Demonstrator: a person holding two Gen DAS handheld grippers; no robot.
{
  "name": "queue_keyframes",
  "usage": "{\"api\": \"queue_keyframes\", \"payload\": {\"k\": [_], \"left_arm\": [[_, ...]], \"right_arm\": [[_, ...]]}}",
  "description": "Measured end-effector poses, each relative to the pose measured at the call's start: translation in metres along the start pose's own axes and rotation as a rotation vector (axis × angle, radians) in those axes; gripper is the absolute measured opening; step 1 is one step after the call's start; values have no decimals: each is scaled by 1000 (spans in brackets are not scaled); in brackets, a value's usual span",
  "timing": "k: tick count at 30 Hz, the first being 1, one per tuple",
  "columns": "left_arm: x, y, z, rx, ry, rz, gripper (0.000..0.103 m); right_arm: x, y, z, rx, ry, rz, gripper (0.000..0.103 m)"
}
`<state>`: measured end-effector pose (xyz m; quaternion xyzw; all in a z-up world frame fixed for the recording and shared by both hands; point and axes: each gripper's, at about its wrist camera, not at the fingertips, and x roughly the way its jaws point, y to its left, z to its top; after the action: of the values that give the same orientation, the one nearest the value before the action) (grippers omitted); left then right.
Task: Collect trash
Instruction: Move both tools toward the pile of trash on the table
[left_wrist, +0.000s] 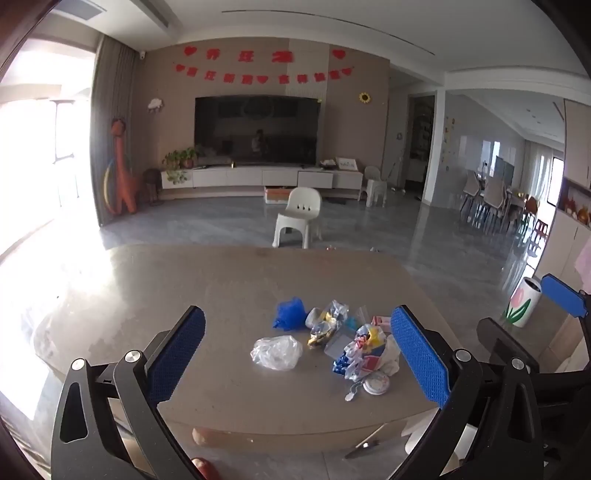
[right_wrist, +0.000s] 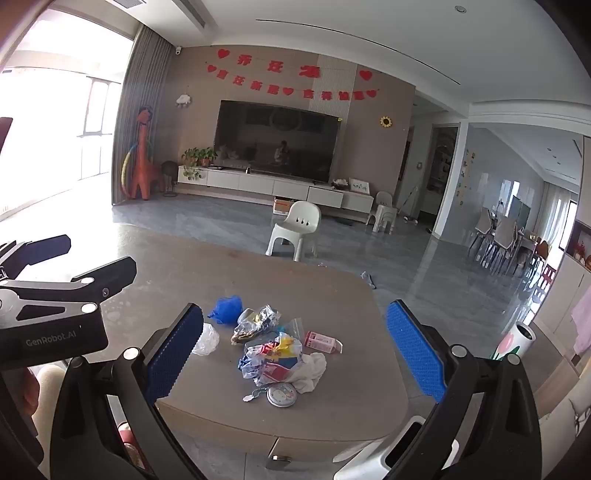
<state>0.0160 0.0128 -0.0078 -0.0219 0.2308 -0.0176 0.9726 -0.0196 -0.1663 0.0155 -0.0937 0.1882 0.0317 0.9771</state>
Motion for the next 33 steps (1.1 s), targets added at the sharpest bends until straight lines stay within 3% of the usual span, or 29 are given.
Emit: {"api": "queue_keyframes", "payload": {"k": [6,10,13,18,23,33], "left_arm": [[13,14,-6,29,31,24,99],[16,23,-10,35,-5,51,99],[20,31,-13,27,-18,18,99],[43,40,-22,16,31,-7,99],[63,33,-32,47,51,-16,99],[112,0,-55,126,96,-68,99]], "right_arm": [[10,-7,-7,49,10,20,99],[25,-3,-13,50,40,19,99],[34,4,-16,35,57,28,99],[56,13,-26,-2,81,24,99],[78,13,-39,14,102,56,99],[115,-5,-49,41,132,42,99]]}}
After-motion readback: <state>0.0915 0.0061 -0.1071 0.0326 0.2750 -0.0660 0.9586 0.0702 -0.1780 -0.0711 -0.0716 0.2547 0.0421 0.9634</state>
